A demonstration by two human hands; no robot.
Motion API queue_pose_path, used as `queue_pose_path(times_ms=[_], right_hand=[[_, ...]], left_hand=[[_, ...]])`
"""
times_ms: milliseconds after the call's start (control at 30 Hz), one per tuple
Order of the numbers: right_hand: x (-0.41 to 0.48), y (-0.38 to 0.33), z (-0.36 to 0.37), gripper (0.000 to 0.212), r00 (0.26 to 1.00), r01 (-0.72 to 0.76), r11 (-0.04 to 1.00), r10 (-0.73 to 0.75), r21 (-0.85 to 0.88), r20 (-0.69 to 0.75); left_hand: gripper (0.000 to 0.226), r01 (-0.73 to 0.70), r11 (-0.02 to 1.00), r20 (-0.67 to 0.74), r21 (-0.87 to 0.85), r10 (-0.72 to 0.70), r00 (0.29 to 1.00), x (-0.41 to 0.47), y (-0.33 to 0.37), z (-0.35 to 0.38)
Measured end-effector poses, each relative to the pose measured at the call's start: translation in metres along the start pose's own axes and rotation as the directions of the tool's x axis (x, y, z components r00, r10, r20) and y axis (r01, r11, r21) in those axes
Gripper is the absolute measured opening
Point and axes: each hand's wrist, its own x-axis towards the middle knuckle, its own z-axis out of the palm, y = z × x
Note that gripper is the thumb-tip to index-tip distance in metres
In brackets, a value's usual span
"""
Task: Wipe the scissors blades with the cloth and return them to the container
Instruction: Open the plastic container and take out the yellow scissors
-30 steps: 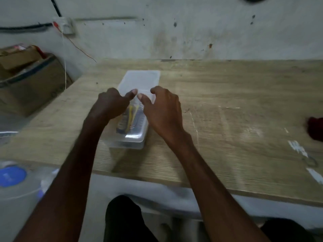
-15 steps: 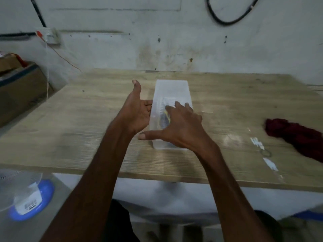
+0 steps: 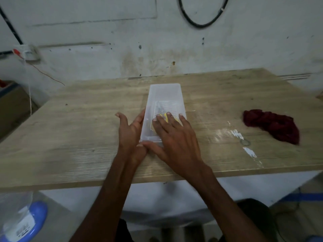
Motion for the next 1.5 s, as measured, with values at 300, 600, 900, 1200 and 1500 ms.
queue_pose_path(times_ms=[300, 600, 900, 1200, 1500], right_hand=[[0.003, -0.013, -0.003, 0.064, 0.999, -0.045, 0.998, 0.045, -0.045, -0.012], [0.013, -0.034, -0.013, 0.070, 0.964, -0.188, 0.974, 0.208, 0.126, -0.169], [0.025, -0.009, -0.030, 0.037, 0.900, -0.158, 0.981, 0.188, 0.109, -0.393], [0.013, 0.026, -0.034, 0.041, 0.503, -0.474, 0.534, 0.817, 0.700, -0.282], [-0.022, -0.001, 0.009, 0.024, 0.553, -0.578, 0.481, 0.825, 0.659, -0.116]], left_hand=[[0.097, -0.040, 0.999, -0.024, -0.005, 0.040, 0.999, -0.010, -0.011, 0.006], [0.031, -0.173, 0.855, -0.065, 0.489, 0.233, 0.970, -0.020, -0.007, 0.012], [0.027, -0.024, 0.280, -0.136, 0.960, 0.536, 0.833, -0.009, -0.002, 0.041], [0.024, -0.092, 0.708, -0.439, 0.700, 0.529, 0.727, -0.008, 0.006, 0.015], [0.010, -0.002, 0.671, -0.482, 0.741, 0.534, 0.694, 0.005, 0.012, 0.029]])
